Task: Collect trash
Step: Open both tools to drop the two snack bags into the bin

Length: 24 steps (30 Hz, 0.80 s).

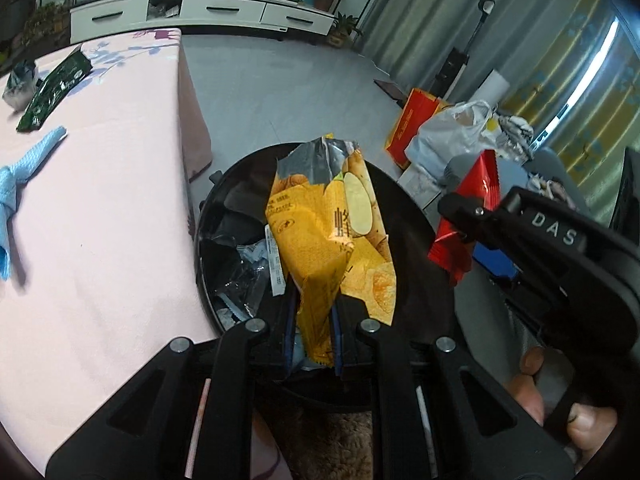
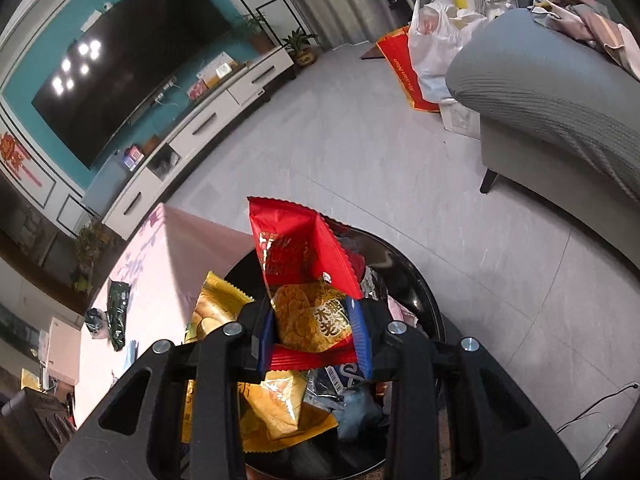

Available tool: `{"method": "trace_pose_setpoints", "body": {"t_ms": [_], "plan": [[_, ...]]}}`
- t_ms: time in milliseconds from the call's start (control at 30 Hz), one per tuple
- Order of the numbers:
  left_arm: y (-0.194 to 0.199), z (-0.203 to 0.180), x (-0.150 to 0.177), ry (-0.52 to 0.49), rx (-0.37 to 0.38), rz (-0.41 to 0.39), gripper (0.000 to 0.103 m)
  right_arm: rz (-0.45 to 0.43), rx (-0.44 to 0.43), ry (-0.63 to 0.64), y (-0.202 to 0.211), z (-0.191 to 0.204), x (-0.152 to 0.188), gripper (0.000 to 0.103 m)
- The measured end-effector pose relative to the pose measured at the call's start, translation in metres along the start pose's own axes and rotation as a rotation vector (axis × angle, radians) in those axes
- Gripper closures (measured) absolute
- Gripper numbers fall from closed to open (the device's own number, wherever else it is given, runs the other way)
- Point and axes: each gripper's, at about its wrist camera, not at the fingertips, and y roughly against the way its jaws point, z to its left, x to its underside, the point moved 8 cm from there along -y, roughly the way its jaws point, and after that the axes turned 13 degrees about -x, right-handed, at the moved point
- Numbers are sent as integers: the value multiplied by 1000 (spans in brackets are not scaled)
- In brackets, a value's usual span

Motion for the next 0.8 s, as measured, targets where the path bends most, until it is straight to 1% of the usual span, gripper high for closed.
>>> {"method": "trace_pose_setpoints", "body": {"t_ms": [100, 267, 400, 433, 500, 567, 600, 633, 667, 700, 733, 767, 800], "plan": [[-6, -4, 1, -22, -17, 8, 88, 11, 37, 17, -5, -2, 2, 70], [-14, -11, -1, -40, -29, 26, 87, 78, 60, 2, -22, -9, 11, 70], [-18, -15, -2, -45, -26, 39, 87, 78, 86, 8, -20, -10, 11, 68], [-18, -15, -2, -44, -23, 40, 87, 76, 85, 3, -21, -11, 10, 67], [-16, -14, -4, -40, -14, 38, 87, 75, 77, -15, -20, -15, 9, 61], [-12, -13, -5, -32, -7, 28, 79, 68, 72, -32, -19, -15, 8, 49], [-9, -12, -7, -26, -3, 19, 69, 61, 64, -44, -18, -16, 8, 47], [-5, -11, -8, -21, -2, 10, 58, 59, 59, -47, -17, -16, 7, 40], [0, -9, -10, -17, -3, -5, 52, 55, 54, -48, -17, -15, 7, 33], [6, -7, -12, -14, -6, -23, 38, 51, 51, -49, -16, -14, 6, 30], [11, -5, -13, -12, -10, -36, 25, 48, 54, -46, -15, -14, 5, 24], [18, 1, -14, -15, -25, -54, 22, 44, 56, -42, -14, -13, 4, 21], [26, 6, -15, -18, -34, -71, 18, 37, 59, -35, -13, -12, 3, 20]]}}
